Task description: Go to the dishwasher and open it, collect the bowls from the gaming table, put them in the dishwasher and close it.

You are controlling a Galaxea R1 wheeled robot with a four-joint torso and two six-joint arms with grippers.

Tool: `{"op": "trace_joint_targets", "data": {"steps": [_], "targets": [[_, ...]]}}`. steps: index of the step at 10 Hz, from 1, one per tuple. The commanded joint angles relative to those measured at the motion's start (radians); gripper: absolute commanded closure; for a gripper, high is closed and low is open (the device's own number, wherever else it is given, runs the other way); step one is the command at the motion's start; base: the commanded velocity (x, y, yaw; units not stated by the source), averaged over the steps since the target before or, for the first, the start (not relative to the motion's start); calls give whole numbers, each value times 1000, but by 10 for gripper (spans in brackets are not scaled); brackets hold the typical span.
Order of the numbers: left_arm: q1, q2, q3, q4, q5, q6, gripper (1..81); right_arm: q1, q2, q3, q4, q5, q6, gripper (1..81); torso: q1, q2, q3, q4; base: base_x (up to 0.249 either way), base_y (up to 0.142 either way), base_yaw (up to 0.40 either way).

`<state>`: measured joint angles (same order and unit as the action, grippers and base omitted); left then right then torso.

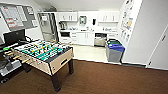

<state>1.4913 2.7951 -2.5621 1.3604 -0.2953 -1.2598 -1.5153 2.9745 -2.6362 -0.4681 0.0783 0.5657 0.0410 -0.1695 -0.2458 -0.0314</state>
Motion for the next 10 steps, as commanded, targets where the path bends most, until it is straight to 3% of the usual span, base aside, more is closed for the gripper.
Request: {"op": "trace_joint_targets", "data": {"steps": [1,5,10], "targets": [[-35,-18,2,5,21,3,811,36,-6,3,-9,-43,-3,811,0,0,0,0,154,-79,0],[-35,-18,2,3,21,2,811,34,-7,3,-9,-42,-3,811,0,0,0,0,160,-68,0],[-35,-20,2,3,21,2,811,36,-6,-1,-9,-41,-3,811,0,0,0,0,166,0,0]]}}
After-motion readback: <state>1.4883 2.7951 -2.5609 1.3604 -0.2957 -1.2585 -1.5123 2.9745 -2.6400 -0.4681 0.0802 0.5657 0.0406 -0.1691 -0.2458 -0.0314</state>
